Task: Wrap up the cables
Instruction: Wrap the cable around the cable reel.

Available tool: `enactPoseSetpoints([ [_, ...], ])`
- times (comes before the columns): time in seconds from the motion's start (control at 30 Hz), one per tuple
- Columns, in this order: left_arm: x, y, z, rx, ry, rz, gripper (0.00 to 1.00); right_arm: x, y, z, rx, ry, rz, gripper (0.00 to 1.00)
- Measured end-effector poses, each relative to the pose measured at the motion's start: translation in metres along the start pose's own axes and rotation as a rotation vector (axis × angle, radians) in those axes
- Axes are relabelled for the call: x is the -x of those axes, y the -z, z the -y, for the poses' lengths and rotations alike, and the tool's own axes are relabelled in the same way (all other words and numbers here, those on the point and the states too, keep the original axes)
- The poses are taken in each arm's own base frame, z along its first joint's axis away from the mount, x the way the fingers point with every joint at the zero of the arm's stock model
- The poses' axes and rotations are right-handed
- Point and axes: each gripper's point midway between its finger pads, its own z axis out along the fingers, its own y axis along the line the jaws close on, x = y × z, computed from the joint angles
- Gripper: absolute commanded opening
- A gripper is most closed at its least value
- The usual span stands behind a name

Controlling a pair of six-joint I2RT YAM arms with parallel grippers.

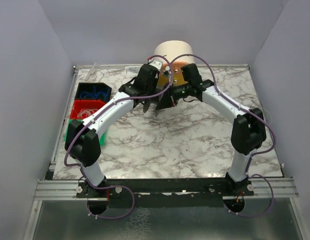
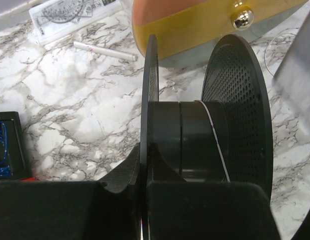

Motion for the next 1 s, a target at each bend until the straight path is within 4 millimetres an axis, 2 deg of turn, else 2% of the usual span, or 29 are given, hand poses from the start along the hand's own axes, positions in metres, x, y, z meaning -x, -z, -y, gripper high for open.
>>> enactPoseSetpoints([
  [0.17,-0.01,0.003,0.008,-0.045,0.008,-0.042,0.0,-0.026,-0.011,-0.009,0.03,0.0,-0.017,0.0],
  [0.33,-0.007,0.01,0.017,-0.138,0.043,-0.043,0.0,-0.036,-0.013,-0.022,0.066,0.075,-0.011,0.0],
  [0.6,0.008,0.042,0.001,-0.293,0.159,0.006,0.0,-0.061,-0.015,-0.042,0.168,0.166,-0.023,0.01],
  [0.67,0.014,0.051,-0.002,-0.309,0.175,0.026,0.0,-0.065,-0.013,-0.051,0.193,0.198,-0.021,0.0],
  [0.8,0.04,0.072,-0.002,-0.348,0.208,0.117,0.0,-0.067,-0.009,-0.064,0.236,0.259,-0.014,0.01],
  [1.0,0.072,0.1,-0.007,-0.431,0.315,0.219,0.0,-0.082,-0.007,-0.063,0.262,0.32,-0.029,0.01],
])
